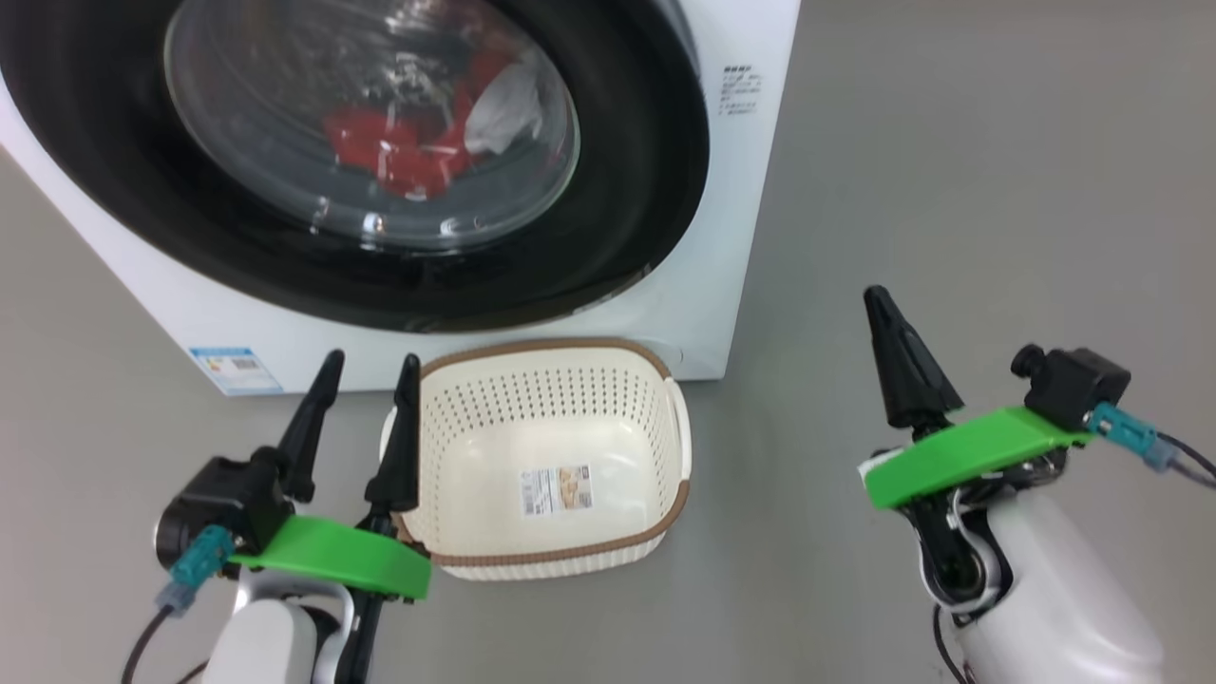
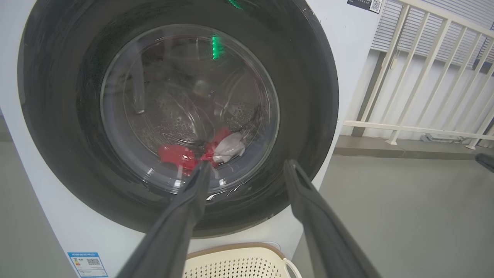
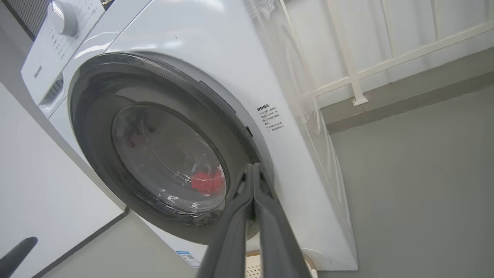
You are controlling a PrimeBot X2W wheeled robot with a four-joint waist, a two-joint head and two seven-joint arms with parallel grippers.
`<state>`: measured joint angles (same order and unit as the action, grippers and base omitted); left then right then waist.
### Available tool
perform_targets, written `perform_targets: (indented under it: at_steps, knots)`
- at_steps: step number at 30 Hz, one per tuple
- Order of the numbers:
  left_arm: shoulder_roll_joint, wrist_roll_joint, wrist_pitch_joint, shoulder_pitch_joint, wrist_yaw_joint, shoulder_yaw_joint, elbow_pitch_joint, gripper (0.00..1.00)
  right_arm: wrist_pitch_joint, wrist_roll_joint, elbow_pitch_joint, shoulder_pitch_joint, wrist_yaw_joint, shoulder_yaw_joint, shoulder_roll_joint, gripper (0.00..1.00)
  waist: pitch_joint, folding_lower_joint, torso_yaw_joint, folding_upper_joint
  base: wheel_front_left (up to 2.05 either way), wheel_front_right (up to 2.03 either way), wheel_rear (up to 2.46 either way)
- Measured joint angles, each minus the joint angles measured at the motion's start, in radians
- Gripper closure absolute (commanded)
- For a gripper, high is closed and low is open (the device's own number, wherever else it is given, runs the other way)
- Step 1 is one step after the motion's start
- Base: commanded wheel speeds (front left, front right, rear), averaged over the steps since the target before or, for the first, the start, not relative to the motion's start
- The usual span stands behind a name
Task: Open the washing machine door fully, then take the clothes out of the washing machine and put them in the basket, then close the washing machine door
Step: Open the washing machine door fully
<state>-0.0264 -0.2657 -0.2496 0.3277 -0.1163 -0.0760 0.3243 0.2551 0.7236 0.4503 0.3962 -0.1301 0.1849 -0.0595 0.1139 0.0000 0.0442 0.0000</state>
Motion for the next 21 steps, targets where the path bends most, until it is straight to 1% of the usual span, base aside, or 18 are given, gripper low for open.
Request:
perform_targets:
  at_steps: [2,6,9,10,12,13,14,21]
  knots:
    - [0.000,0.000,0.000,0.010,0.000,-0.002,-0.012,0.00,-0.003,0.104,0.002,0.027,0.000,0.024,-0.008,1.00,0.020,0.0000,0.005,0.0000,0.00,0.00,0.00]
    - [0.000,0.000,0.000,0.033,0.000,-0.006,-0.031,0.00,-0.036,0.282,-0.004,0.101,0.000,0.054,-0.053,1.00,0.063,0.0000,0.015,0.0000,0.00,0.00,0.00]
    - [0.000,0.000,0.000,0.053,0.000,-0.013,-0.036,0.00,-0.060,0.402,-0.031,0.153,0.000,0.064,-0.082,1.00,0.096,0.0001,0.022,0.0000,0.00,0.00,0.00]
    - [0.000,0.000,0.000,0.053,0.000,-0.013,-0.036,0.00,-0.060,0.402,-0.031,0.153,0.000,0.064,-0.082,1.00,0.096,0.0001,0.022,0.0000,0.00,0.00,0.00]
    - [0.000,-0.001,0.000,0.066,0.000,-0.017,-0.042,0.00,-0.077,0.468,-0.050,0.186,0.000,0.074,-0.104,1.00,0.119,0.0000,0.029,0.0000,0.00,0.00,0.00]
    - [0.000,-0.007,0.000,0.076,0.000,-0.021,-0.052,0.00,-0.091,0.525,-0.064,0.215,0.000,0.078,-0.125,1.00,0.141,0.0000,0.036,0.0000,0.00,0.00,0.00]
    - [0.000,-0.007,0.000,0.076,0.000,-0.021,-0.052,0.00,-0.091,0.525,-0.064,0.215,0.000,0.078,-0.125,1.00,0.141,0.0000,0.036,0.0000,0.00,0.00,0.00]
    - [0.001,-0.012,0.000,0.112,0.000,-0.029,-0.088,0.00,-0.174,0.692,-0.090,0.311,0.000,0.080,-0.185,1.00,0.221,0.0000,0.064,0.0000,0.00,0.00,0.00]
